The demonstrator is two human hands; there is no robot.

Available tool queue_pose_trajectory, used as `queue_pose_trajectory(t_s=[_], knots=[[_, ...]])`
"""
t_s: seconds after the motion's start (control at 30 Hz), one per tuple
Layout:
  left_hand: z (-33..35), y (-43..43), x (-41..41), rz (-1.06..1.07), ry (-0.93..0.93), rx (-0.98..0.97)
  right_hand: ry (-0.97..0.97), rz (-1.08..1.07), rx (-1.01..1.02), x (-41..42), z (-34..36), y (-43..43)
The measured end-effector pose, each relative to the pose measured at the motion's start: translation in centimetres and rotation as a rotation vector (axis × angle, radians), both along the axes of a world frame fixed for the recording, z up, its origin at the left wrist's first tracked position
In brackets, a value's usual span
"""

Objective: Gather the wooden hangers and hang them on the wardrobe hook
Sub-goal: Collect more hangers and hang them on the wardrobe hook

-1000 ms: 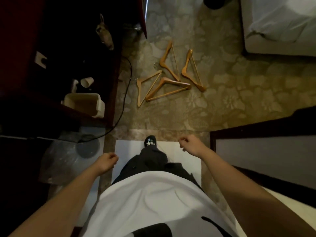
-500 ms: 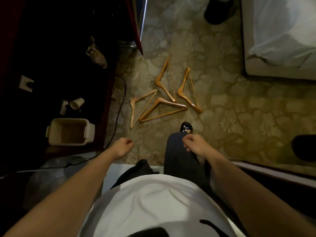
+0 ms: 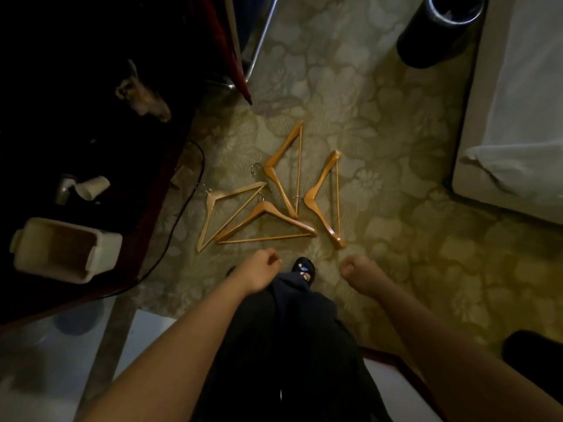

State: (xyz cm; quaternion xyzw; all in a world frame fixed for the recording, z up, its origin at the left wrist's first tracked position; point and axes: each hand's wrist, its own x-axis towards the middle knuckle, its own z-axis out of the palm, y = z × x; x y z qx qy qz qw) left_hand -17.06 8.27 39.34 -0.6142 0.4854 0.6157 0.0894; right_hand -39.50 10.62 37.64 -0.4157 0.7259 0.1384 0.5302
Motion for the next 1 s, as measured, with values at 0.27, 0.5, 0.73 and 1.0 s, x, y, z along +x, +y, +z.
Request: queue_pose_trajectory(t_s=[0.27,0.5,0.73,1.0], knots=[[-11.1,-8.2,2.2,0.091,-0.071,-0.028,-0.112,0.123,-0.023,5.5,-11.1,-10.9],[-25.7,-9.9,5.6,0.085,-0.177,0.001,-0.077,0.067,-0.035,9.8,-26.3,-14.5],[-44.5,-10.9,5.6,0.054,-0.294,-0.031,-0.026,0.226,-0.148,12.8,-45.2,-16.3],[-58.1,-11.2,4.6,0.079,-0.403,-0.079,0.1,0.462,-0.207,14.6,-57.9,-16.1]])
